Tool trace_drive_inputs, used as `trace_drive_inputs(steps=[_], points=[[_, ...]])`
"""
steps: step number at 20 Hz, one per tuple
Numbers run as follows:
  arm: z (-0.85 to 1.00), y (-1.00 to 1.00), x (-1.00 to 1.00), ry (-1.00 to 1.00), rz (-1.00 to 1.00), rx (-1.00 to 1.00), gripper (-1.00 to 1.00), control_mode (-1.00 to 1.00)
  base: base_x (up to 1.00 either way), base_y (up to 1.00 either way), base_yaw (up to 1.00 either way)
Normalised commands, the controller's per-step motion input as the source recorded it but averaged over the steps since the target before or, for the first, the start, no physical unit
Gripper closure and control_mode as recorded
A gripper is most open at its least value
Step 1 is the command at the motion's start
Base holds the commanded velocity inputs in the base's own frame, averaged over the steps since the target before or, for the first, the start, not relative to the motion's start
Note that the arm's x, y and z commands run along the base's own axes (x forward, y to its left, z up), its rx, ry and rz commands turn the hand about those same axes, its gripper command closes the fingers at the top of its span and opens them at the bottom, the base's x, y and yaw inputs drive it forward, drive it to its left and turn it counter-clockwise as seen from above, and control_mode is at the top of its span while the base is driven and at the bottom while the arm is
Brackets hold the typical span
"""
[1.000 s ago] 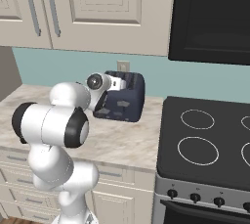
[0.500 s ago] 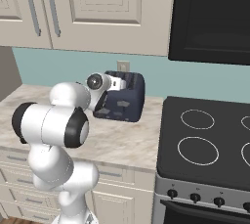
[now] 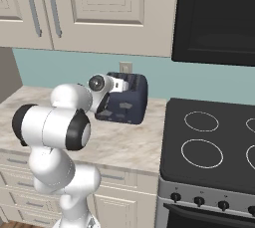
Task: Start the toaster. Once the lever pops up, take the bread to the plate on the dining counter.
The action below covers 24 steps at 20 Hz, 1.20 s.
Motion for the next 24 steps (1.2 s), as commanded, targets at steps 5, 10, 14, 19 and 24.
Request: trace_drive_inputs(steps=[5, 10, 14, 19, 24], points=[[0.0, 0.0, 0.0, 0.0, 0.0, 0.0, -1.0, -1.0, 0.0, 0.0, 0.0], [0.0, 0.0, 0.0, 0.0, 0.0, 0.0, -1.0, -1.0, 0.0, 0.0, 0.0], [0.0, 0.0, 0.0, 0.0, 0.0, 0.0, -1.0, -1.0, 0.0, 0.0, 0.0], [0.0, 0.0, 0.0, 0.0, 0.0, 0.0, -1.0, -1.0, 0.0, 0.0, 0.0], [0.0, 0.0, 0.0, 0.0, 0.0, 0.0, -1.0, -1.0, 0.0, 0.0, 0.0]])
